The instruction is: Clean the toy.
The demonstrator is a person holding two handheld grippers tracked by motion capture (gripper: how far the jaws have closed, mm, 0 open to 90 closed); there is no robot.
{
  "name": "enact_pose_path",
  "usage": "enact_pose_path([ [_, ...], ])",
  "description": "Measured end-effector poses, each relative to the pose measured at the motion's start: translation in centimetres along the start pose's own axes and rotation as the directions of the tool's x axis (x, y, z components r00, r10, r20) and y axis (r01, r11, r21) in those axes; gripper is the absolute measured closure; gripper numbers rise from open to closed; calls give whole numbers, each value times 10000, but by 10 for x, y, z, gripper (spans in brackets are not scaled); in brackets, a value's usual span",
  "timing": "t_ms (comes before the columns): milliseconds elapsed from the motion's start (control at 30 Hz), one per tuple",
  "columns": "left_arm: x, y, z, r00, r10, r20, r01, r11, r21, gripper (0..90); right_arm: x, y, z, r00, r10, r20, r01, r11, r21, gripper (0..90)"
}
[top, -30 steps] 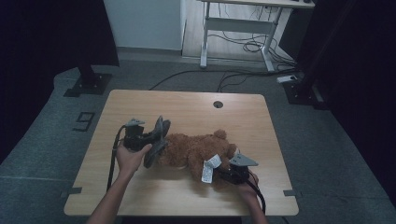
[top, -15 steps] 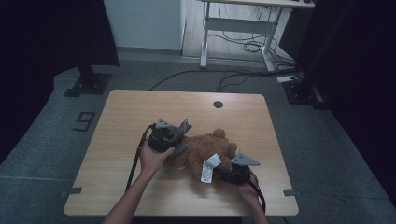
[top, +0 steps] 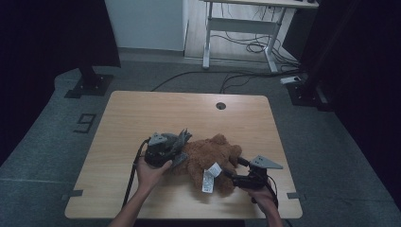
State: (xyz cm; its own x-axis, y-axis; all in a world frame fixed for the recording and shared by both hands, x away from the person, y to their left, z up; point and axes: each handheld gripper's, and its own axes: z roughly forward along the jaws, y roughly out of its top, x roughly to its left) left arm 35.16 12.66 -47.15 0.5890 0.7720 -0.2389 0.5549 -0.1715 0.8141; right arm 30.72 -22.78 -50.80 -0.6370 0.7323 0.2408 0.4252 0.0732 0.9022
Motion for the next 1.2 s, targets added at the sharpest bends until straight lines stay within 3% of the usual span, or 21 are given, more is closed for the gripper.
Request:
enact_pose_path([
  [100, 0, -6, -4, 9999, -26, 106, 27, 10000, -91, 756, 5, 8, 2, 9999, -128, 80, 128, 9999, 33, 139],
  [233, 1, -14, -10, 9998, 16, 217, -12, 9999, -165, 756, 12, 8, 23, 9995, -309, 48, 305, 9979, 566, 128],
  [400, 6, -21, -13, 9980, -361, 527, 377, 9989, -294, 759, 16, 14, 37, 9990, -75, -451, 98, 9987, 503, 121],
  [500, 5, -23, -14, 9977, -346, 576, 364, 9989, -302, 760, 23, 15, 47, 9980, -103, -630, 150, 9971, 741, 68],
  [567, 5, -24, -15, 9977, -329, 599, 347, 9990, -292, 760, 28, 15, 55, 9986, -225, -474, 268, 9952, 937, 30],
  [600, 5, -24, -15, 9976, -326, 609, 345, 9990, -297, 760, 29, 15, 59, 9990, -306, -325, 338, 9941, 1033, 36],
  [667, 6, -24, -18, 9960, -481, 750, 506, 9982, -314, 758, 29, 14, 63, 9995, -327, -33, 329, 9931, 1129, 136],
  [767, 14, -19, -30, 9865, -959, 1326, 1043, 9929, -576, 754, 27, 11, 63, 9988, -487, 102, 474, 9933, 1059, 286],
  [800, 15, -16, -37, 9892, -878, 1172, 972, 9923, -772, 754, 27, 9, 63, 9983, -577, 73, 566, 9927, 1061, 318],
  [867, 18, -13, -48, 9970, -636, 439, 680, 9919, -1076, 755, 27, 7, 61, 9976, -688, 121, 674, 9932, 955, 360],
  [900, 24, -12, -55, 9979, -651, 6, 647, 9910, -1170, 755, 26, 7, 61, 9975, -686, 151, 669, 9933, 938, 374],
  [933, 30, -13, -59, 9965, -827, -97, 809, 9894, -1204, 755, 24, 6, 60, 9974, -702, 164, 684, 9934, 916, 388],
  [1000, 46, -17, -64, 9914, -1203, -507, 1147, 9882, -1014, 755, 23, 4, 58, 9974, -708, 143, 694, 9940, 843, 408],
  [1067, 63, -30, -56, 9849, -1607, -649, 1607, 9870, -57, 754, 22, 3, 57, 9967, -807, 93, 797, 9932, 848, 417],
  [1133, 68, -41, -45, 9810, -1913, -331, 1930, 9794, 590, 750, 23, 3, 57, 9957, -917, 94, 907, 9926, 812, 422],
  [1200, 70, -49, -35, 9720, -2321, 371, 2281, 9695, 893, 749, 24, 3, 58, 9951, -979, 116, 967, 9924, 759, 431],
])
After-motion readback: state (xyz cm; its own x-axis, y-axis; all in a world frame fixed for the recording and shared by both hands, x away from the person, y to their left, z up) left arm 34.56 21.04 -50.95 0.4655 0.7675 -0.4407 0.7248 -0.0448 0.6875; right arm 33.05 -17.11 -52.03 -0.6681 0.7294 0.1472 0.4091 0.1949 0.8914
